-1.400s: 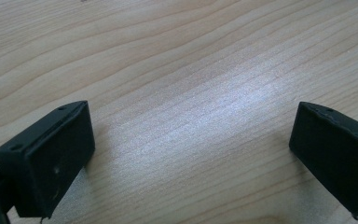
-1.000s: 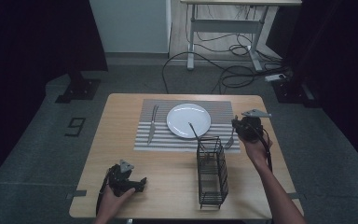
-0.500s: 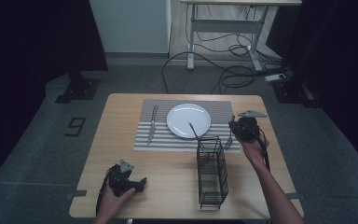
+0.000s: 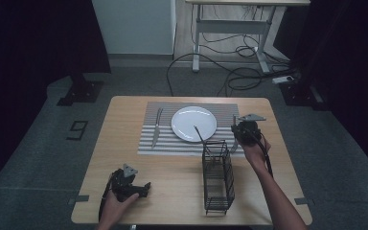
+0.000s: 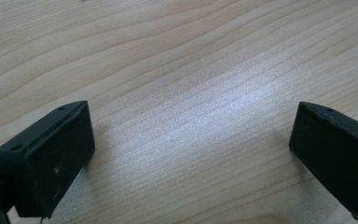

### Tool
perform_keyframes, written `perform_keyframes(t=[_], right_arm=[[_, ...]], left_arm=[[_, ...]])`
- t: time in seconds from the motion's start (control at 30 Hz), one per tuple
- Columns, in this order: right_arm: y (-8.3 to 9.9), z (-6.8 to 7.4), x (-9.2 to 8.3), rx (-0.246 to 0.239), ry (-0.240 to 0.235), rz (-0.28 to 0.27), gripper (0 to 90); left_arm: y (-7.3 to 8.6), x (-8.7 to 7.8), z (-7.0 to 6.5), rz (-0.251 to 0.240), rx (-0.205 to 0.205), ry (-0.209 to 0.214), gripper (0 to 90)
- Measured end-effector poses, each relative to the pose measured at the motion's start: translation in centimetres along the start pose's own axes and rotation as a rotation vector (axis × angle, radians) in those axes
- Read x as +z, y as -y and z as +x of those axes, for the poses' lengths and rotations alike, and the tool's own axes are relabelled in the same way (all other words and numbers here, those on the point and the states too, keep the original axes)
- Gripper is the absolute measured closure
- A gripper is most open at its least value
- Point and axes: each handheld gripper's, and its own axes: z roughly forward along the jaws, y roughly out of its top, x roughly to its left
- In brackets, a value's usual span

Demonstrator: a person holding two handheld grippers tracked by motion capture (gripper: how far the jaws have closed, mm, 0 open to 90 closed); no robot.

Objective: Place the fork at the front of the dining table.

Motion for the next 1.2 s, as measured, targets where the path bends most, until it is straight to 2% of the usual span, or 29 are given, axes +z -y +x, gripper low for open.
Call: perform_keyframes(t=[0.37, 0.73, 0.87, 1.2], right_arm=[[1.7, -0.6, 1.6, 0.026, 0.009, 0.055, 85.6], [1.5, -0.6, 2.6, 0.007, 0.017, 0.071, 86.2], [1.4, -0.9, 3.2, 0.033, 0.021, 0.076, 86.4], [1.0, -1.0, 5.1, 0.054, 0.027, 0.098, 86.4]], left_arm=[[0.0, 0.0, 0.0, 0.000, 0.000, 0.000, 0.0], [0.0, 0.0, 0.0, 0.001, 0.001, 0.000, 0.0], [0.0, 0.0, 0.0, 0.001, 0.001, 0.000, 0.0], [0.0, 0.0, 0.0, 0.001, 0.001, 0.000, 0.0]])
